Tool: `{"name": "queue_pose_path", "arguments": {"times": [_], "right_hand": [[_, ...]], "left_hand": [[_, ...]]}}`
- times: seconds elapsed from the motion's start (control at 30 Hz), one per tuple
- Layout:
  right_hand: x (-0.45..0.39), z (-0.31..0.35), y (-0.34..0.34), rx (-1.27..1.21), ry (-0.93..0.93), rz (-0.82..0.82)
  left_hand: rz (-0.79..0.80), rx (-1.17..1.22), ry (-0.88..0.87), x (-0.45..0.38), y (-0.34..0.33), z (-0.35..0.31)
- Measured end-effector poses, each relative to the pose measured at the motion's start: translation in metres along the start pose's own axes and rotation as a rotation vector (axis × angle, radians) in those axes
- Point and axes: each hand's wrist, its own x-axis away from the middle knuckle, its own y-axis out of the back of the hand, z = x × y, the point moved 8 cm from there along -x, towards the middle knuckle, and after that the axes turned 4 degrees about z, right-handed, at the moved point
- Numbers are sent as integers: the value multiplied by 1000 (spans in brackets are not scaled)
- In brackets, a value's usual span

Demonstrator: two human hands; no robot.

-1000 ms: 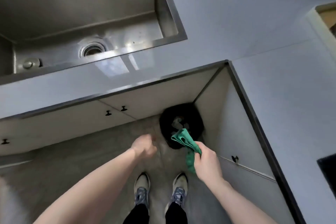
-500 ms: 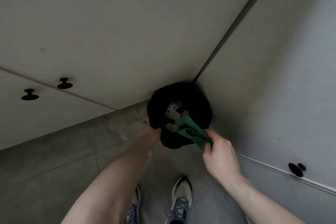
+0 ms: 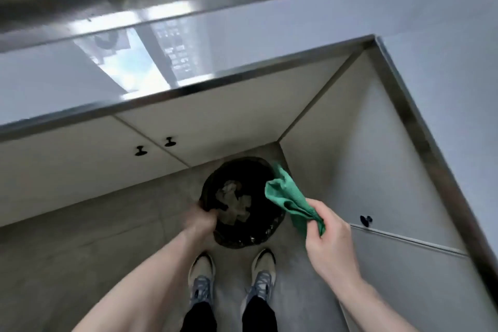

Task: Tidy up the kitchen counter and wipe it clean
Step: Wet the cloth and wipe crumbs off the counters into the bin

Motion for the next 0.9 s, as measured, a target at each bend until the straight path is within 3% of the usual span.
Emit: {"name": "queue_pose_path", "arguments": {"times": [0.23,0.4,0.67,0.9], "right_hand": [[80,156,80,161,282,99],[90,246,113,143,408,98],[19,364,109,281,554,168],[-73,404,84,387,568,43]], "left_hand": [[-19,-18,127,181,147,20],[10,-2,134,242,198,53],[-94,70,126,318,275,40],[-181,197,155,339,304,21]]}}
